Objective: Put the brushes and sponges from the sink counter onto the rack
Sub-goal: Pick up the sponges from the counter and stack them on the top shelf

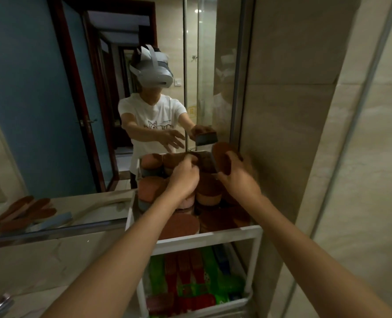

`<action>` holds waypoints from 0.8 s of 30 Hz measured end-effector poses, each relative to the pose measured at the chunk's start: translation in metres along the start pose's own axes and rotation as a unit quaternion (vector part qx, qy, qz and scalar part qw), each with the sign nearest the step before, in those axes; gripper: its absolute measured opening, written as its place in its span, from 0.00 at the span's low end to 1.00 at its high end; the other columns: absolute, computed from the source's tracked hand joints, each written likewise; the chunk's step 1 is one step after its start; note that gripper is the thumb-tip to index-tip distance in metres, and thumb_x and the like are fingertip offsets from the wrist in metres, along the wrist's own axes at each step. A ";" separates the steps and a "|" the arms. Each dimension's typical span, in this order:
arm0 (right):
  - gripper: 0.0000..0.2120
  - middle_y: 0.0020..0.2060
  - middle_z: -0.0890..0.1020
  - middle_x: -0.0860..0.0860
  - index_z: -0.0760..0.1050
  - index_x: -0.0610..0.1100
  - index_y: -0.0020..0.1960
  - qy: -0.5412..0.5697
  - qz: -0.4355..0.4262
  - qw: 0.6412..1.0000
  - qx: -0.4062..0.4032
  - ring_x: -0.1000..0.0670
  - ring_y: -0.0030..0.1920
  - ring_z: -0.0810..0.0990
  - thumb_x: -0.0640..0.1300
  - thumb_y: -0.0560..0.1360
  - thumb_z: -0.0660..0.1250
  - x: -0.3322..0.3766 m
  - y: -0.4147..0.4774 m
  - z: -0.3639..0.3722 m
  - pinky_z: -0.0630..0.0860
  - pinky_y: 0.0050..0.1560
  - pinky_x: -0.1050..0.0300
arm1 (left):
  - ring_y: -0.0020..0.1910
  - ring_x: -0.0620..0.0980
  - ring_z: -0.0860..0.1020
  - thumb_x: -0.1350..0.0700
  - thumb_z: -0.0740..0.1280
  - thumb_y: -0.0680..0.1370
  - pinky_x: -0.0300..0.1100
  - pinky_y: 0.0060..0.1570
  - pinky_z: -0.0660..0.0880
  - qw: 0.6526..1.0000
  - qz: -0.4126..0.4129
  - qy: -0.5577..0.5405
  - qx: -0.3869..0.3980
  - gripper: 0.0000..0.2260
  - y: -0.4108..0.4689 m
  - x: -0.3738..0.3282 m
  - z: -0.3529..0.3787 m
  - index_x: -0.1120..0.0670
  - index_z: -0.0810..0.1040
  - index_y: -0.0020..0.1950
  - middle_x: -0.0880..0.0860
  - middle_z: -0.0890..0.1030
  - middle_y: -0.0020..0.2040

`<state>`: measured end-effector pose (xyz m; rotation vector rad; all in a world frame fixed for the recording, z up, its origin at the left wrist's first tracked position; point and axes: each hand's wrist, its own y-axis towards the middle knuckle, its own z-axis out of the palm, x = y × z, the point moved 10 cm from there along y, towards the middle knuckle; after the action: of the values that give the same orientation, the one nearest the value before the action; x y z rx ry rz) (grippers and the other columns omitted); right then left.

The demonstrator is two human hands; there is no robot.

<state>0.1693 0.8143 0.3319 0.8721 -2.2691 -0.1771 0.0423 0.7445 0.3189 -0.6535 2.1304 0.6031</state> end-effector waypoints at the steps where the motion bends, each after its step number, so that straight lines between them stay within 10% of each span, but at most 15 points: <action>1: 0.30 0.72 0.59 0.39 0.54 0.49 0.75 -0.071 0.009 0.997 -0.004 0.38 0.69 0.65 0.49 0.77 0.62 -0.005 -0.003 0.002 0.68 0.66 0.45 | 0.68 0.58 0.70 0.55 0.53 0.82 0.54 0.64 0.69 0.991 0.054 0.119 0.019 0.17 -0.002 -0.004 0.008 0.51 0.66 0.71 0.57 0.71 0.69; 5: 0.28 0.74 0.53 0.37 0.52 0.48 0.76 -0.166 0.058 0.984 0.037 0.36 0.72 0.59 0.47 0.79 0.59 -0.023 -0.009 0.023 0.64 0.69 0.44 | 0.78 0.54 0.46 0.46 0.50 0.82 0.59 0.74 0.43 0.917 0.103 0.356 0.145 0.22 -0.018 0.018 0.045 0.45 0.56 0.76 0.52 0.52 0.79; 19: 0.27 0.77 0.45 0.42 0.45 0.53 0.77 -0.170 0.067 0.965 0.189 0.38 0.77 0.44 0.46 0.81 0.52 -0.041 -0.007 0.060 0.48 0.77 0.44 | 0.78 0.54 0.46 0.45 0.49 0.82 0.58 0.74 0.42 0.896 0.090 0.398 0.176 0.24 -0.024 0.031 0.046 0.44 0.50 0.77 0.54 0.48 0.79; 24: 0.26 0.75 0.56 0.38 0.60 0.44 0.74 -0.088 -0.035 0.993 0.076 0.39 0.76 0.52 0.39 0.77 0.57 -0.002 -0.024 0.029 0.53 0.76 0.45 | 0.78 0.54 0.47 0.46 0.52 0.81 0.57 0.74 0.42 0.932 0.102 0.333 0.097 0.25 -0.033 0.012 0.033 0.47 0.51 0.78 0.55 0.50 0.79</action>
<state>0.1646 0.7940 0.3001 1.0532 -2.4420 -0.1166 0.0754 0.7367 0.2847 -0.5806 2.8753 0.2846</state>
